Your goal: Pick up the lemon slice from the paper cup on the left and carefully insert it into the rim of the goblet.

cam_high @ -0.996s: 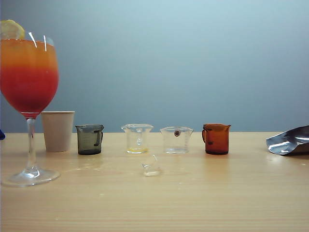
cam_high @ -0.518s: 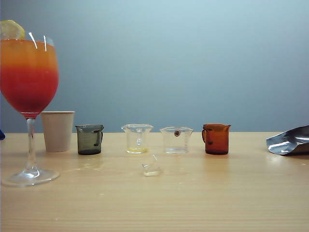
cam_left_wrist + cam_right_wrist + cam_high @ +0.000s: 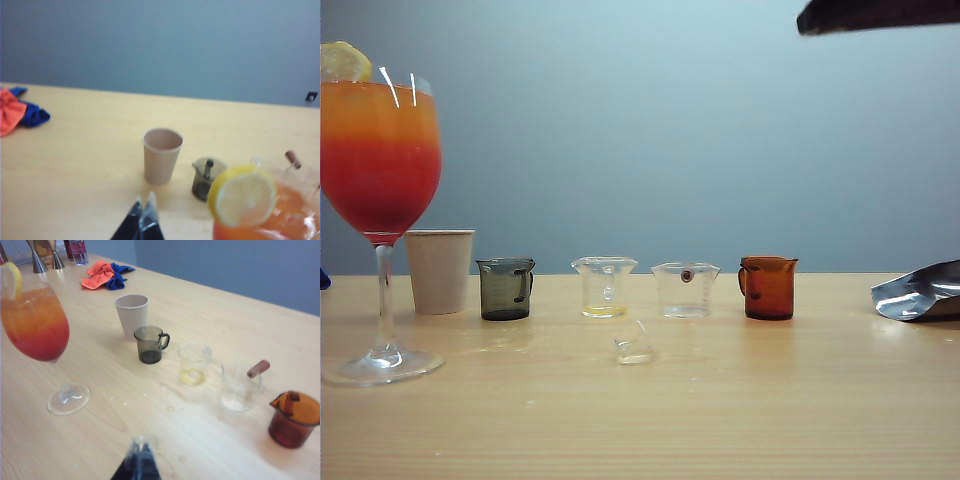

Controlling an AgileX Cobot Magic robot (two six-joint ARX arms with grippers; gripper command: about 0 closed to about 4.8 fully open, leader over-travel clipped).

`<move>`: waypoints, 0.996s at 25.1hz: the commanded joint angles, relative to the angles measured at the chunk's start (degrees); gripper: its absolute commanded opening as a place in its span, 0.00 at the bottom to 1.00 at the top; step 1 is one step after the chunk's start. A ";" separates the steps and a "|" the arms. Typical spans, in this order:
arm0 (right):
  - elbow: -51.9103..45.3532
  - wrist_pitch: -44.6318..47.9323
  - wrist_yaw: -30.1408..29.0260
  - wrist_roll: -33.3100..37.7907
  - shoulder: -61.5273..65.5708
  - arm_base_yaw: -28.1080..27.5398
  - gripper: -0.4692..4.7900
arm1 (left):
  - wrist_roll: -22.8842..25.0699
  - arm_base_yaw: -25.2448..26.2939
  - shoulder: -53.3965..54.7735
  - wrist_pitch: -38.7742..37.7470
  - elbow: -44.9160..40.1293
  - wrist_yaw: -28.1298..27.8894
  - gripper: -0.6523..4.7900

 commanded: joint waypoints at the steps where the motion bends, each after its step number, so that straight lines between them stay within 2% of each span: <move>1: -1.73 0.87 -0.15 2.27 -0.63 -0.28 0.08 | -0.17 0.07 -2.32 1.27 -3.08 -1.33 0.11; 8: -4.83 0.83 -3.91 3.87 -0.63 -0.28 0.08 | -0.17 0.07 -5.42 1.20 -7.34 -2.16 0.11; 18: -10.86 1.22 -5.14 5.31 -0.68 -0.28 0.08 | 0.02 0.07 -5.42 4.48 -13.35 -3.89 0.11; 23: -14.64 3.93 -6.16 6.49 -0.68 -0.28 0.08 | 0.02 0.07 -5.42 5.05 -15.87 -8.74 0.11; 25: -15.41 4.44 -6.36 6.75 -0.68 -0.28 0.08 | 0.04 0.07 -5.42 5.03 -16.35 -8.76 0.11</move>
